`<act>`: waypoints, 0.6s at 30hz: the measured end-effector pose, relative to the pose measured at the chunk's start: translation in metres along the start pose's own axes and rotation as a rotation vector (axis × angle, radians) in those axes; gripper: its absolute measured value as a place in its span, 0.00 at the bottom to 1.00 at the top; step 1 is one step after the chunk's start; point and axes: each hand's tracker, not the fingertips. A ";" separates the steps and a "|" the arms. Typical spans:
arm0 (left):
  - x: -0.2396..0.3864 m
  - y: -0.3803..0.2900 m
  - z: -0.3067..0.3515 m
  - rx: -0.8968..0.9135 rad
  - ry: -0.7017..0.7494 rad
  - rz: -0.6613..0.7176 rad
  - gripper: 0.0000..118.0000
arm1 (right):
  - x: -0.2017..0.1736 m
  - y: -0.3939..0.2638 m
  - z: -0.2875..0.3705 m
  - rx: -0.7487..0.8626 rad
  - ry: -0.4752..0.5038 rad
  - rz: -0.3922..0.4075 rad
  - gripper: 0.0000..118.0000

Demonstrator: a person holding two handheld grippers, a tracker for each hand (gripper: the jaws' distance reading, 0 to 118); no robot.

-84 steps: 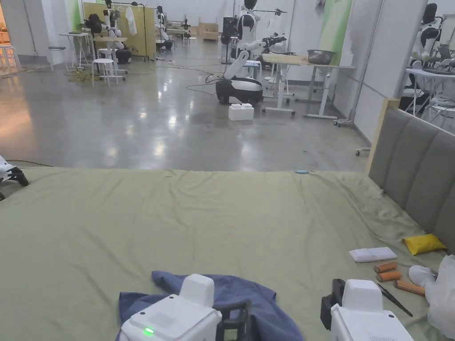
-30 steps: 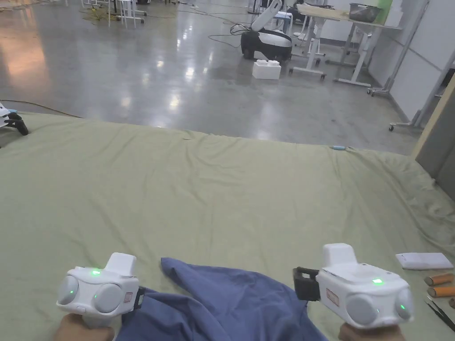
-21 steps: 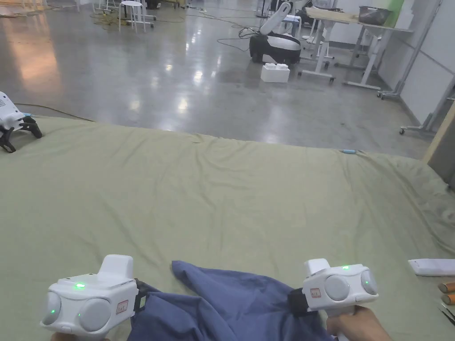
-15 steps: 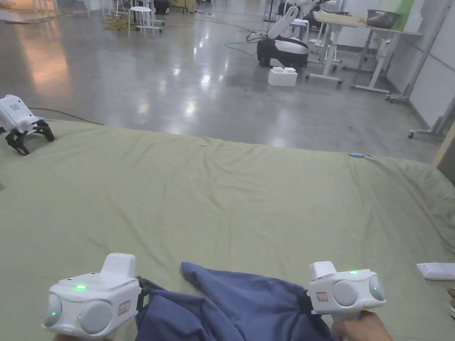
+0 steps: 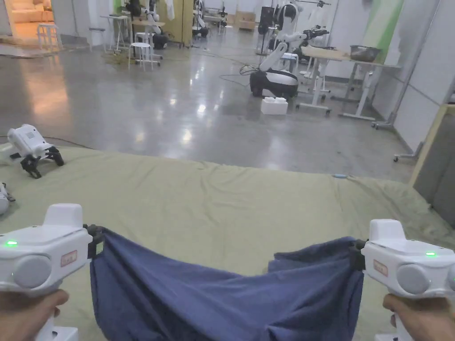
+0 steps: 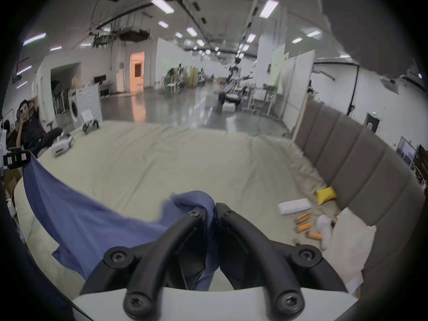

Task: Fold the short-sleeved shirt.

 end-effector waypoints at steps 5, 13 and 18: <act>-0.020 0.045 0.040 0.092 0.013 0.024 0.00 | 0.035 0.039 0.046 0.105 -0.051 -0.034 0.05; -0.024 0.145 0.063 0.208 0.035 -0.025 0.01 | 0.042 0.121 0.089 0.235 -0.054 -0.034 0.05; -0.021 0.202 0.061 0.253 0.063 -0.050 0.00 | 0.030 0.177 0.093 0.286 -0.071 -0.013 0.05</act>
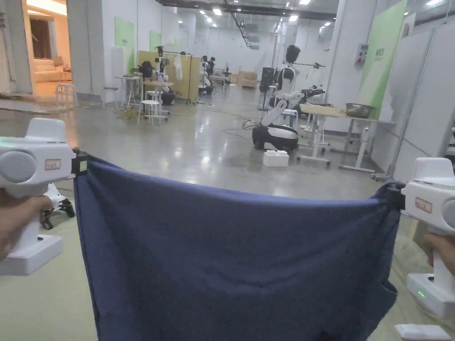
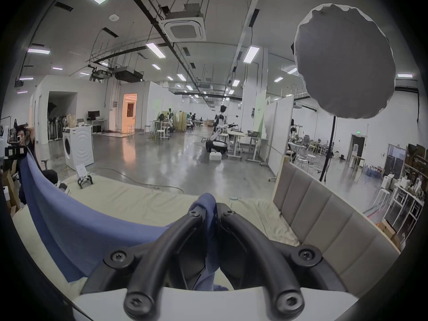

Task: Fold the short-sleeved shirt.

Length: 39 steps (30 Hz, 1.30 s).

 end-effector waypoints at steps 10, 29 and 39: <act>-0.005 0.061 -0.045 0.038 0.033 -0.030 0.00 | -0.010 0.077 -0.043 0.082 -0.038 -0.013 0.05; 0.003 -0.137 -0.017 -0.144 -0.067 0.024 0.00 | -0.027 -0.116 -0.023 -0.088 -0.003 -0.002 0.05; -0.010 -0.219 0.111 -0.238 -0.107 0.089 0.00 | -0.023 -0.206 0.096 -0.224 -0.014 0.075 0.05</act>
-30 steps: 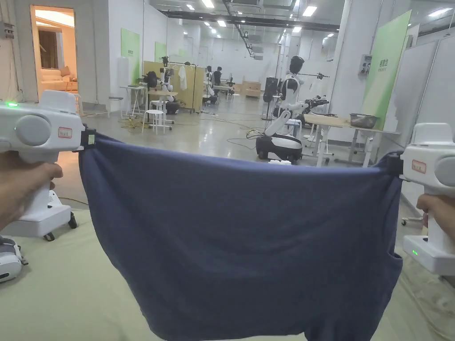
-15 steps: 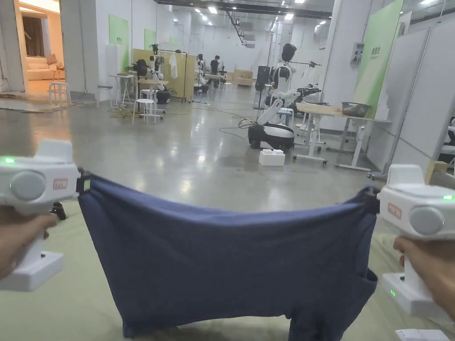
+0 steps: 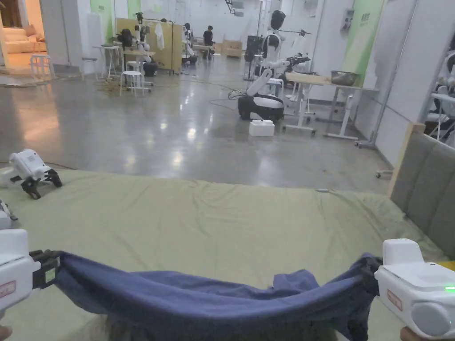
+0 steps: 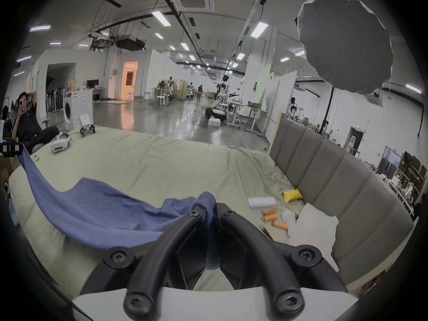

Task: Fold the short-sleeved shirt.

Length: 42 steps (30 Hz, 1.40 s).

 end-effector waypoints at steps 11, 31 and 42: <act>0.009 -0.095 0.008 -0.308 0.039 -0.050 0.01 | 0.003 -0.103 0.026 -0.245 0.004 0.012 0.05; 0.056 -0.109 -0.043 -0.239 0.047 -0.082 0.70 | -0.041 -0.098 0.026 -0.076 0.005 -0.085 0.66; 0.138 -0.068 0.005 0.292 0.088 -0.173 0.39 | -0.109 -0.046 0.052 0.382 0.014 -0.186 0.32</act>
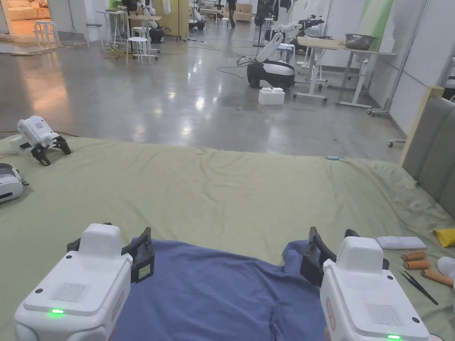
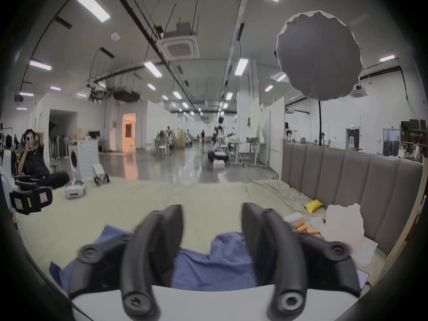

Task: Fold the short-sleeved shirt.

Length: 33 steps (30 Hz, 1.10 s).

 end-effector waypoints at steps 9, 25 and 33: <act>0.007 0.000 0.008 0.066 0.051 -0.010 0.00 | -0.025 -0.006 0.004 0.070 -0.010 0.020 0.00; -0.102 -0.071 -0.292 -0.613 -0.129 0.127 0.07 | 0.001 -0.076 -0.077 -0.227 -0.019 0.056 0.00; -0.106 -0.095 -0.395 -0.768 -0.118 0.169 0.71 | 0.013 -0.108 -0.098 -0.335 -0.040 0.099 0.00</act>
